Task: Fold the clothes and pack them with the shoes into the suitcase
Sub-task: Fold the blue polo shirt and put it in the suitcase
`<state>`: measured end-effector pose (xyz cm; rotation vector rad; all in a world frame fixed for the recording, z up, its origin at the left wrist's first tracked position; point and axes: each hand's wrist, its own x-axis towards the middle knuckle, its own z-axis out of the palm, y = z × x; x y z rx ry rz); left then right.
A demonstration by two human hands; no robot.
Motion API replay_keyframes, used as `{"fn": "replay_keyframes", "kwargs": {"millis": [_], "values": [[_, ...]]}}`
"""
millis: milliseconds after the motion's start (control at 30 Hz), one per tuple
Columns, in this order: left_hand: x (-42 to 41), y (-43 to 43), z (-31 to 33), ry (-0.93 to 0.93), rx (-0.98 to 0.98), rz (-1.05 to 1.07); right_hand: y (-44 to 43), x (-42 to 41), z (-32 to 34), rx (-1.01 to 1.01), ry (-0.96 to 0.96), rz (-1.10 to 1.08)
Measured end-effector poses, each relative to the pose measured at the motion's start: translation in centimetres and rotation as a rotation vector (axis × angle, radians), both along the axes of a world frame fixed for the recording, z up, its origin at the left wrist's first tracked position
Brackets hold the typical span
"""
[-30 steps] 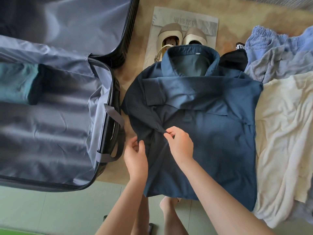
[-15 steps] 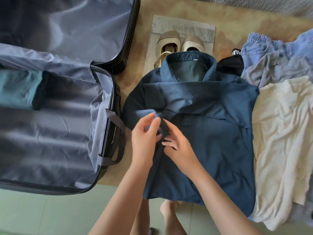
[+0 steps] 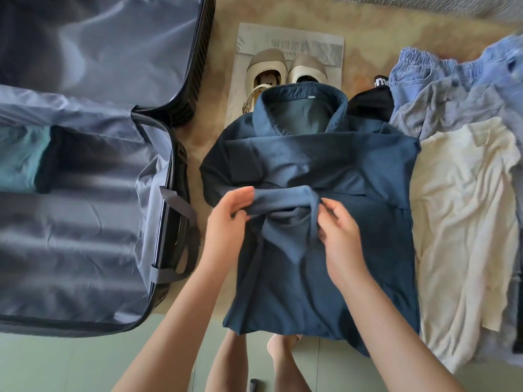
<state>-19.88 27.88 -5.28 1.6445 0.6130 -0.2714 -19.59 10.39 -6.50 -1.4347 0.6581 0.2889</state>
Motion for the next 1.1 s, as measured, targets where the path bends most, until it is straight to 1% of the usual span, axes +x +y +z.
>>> {"fn": "replay_keyframes", "kwargs": {"millis": [33, 67, 100, 133, 200, 233, 300, 367, 433, 500, 633, 700, 767, 800, 867, 933, 967, 1033, 1100], "values": [[0.0, 0.6, -0.6, -0.038, 0.242, -0.068, -1.2, 0.5, -0.2, -0.028, 0.000, -0.032], [0.0, 1.2, -1.2, -0.079, 0.435, -0.153, -2.3, 0.9, -0.2, -0.067, 0.010, -0.055], [0.1, 1.7, -2.0, -0.112, 0.554, -0.244, -3.5, 1.3, -0.4, -0.128, 0.035, -0.055], [0.3, 2.2, -2.8, -0.122, 0.614, -0.333, -4.5, 1.5, -0.5, -0.218, 0.071, -0.022], [0.8, 2.6, -3.8, -0.099, 0.656, -0.450, -5.9, 1.7, -0.9, -0.397, 0.152, 0.109], [1.3, 2.7, -4.1, -0.099, 0.667, -0.469, -6.3, 1.8, -1.1, -0.453, 0.178, 0.175], [2.8, 3.1, -4.3, -0.142, 0.668, -0.436, -6.5, 1.9, -1.6, -0.477, 0.203, 0.258], [4.6, 3.6, -4.4, -0.184, 0.721, -0.439, -5.9, 2.1, -2.0, -0.537, 0.206, 0.303], [6.4, 3.9, -4.6, -0.162, 0.795, -0.515, -5.3, 2.3, -2.6, -0.668, 0.192, 0.317], [7.7, 4.2, -4.7, -0.114, 0.826, -0.588, -4.9, 2.4, -3.0, -0.740, 0.171, 0.295], [9.1, 5.2, -4.7, 0.017, 0.894, -0.784, -5.3, 2.1, -3.5, -0.737, 0.138, 0.251], [9.4, 5.7, -4.6, 0.005, 0.942, -0.841, -5.8, 2.1, -3.2, -0.771, 0.104, 0.270], [9.6, 6.2, -4.2, -0.051, 0.945, -0.809, -6.3, 2.1, -2.8, -0.790, 0.051, 0.291], [9.7, 6.4, -4.0, -0.081, 0.931, -0.771, -6.6, 2.3, -2.6, -0.763, 0.018, 0.292], [10.3, 6.6, -3.3, -0.118, 0.883, -0.689, -7.0, 2.8, -2.3, -0.640, -0.035, 0.229], [10.9, 6.7, -2.6, -0.132, 0.815, -0.629, -7.3, 3.5, -1.8, -0.503, -0.046, 0.128], [11.2, 6.8, -2.3, -0.133, 0.790, -0.616, -7.5, 3.8, -1.6, -0.465, -0.042, 0.096], [11.6, 7.3, -2.0, -0.155, 0.821, -0.645, -8.0, 4.5, -1.2, -0.466, -0.038, 0.113], [11.9, 8.2, -1.9, -0.207, 0.947, -0.706, -8.4, 5.4, -0.8, -0.558, -0.060, 0.236]]}}
